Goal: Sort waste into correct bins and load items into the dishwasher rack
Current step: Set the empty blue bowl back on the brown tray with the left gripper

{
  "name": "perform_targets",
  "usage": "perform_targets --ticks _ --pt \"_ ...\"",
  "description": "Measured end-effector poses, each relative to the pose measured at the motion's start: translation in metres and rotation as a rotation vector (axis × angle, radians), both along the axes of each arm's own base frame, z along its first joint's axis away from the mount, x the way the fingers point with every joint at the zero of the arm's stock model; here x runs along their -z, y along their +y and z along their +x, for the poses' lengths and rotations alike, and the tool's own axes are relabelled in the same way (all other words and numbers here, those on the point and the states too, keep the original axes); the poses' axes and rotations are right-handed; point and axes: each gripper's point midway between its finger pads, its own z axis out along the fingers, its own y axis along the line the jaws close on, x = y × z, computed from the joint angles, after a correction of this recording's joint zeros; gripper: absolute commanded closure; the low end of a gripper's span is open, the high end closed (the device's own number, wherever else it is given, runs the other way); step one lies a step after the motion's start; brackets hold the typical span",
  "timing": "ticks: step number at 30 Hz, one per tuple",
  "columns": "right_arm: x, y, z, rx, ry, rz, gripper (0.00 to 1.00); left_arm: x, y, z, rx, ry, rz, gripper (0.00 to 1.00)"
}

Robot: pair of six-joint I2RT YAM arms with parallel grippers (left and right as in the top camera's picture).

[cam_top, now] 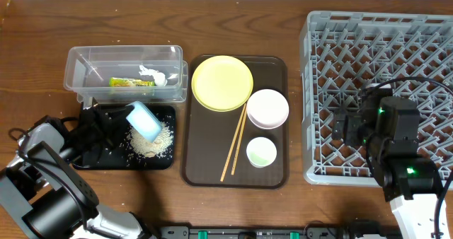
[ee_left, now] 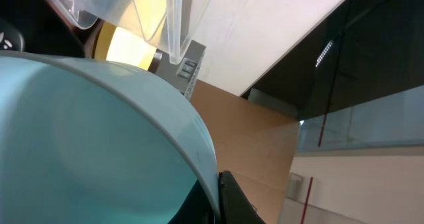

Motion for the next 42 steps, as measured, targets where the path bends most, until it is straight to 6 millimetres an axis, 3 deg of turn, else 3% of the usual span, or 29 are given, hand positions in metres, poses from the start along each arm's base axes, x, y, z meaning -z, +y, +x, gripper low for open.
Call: perform_targets --ticks 8,12,15,23,26,30,37,42 --pt "0.000 0.000 0.000 0.000 0.000 0.000 0.01 0.001 0.002 0.003 0.008 -0.102 0.085 0.94" --pt "0.000 0.000 0.000 0.000 0.000 0.000 0.01 0.000 -0.008 0.004 0.047 -0.157 0.126 0.94" --pt "0.000 0.000 0.000 0.000 0.000 0.000 0.01 -0.006 -0.031 0.004 0.121 -0.200 0.164 0.94" --pt "0.000 0.000 0.000 0.000 0.000 0.000 0.01 -0.018 -0.128 -0.021 0.482 -0.332 0.399 0.94" --pt "0.000 0.000 0.000 0.000 0.000 0.000 0.01 -0.008 -0.161 -0.033 0.630 -0.364 0.549 0.94" --pt "0.000 0.000 0.000 0.000 0.000 0.000 0.01 0.021 -0.194 -0.049 0.803 -0.345 0.766 0.94" --pt "0.000 0.000 0.000 0.000 0.000 0.000 0.01 0.063 -0.224 -0.058 0.954 -0.350 1.116 0.94" --pt "0.000 0.000 0.000 0.000 0.000 0.000 0.01 0.084 -0.231 -0.055 0.976 -0.341 1.278 0.90"
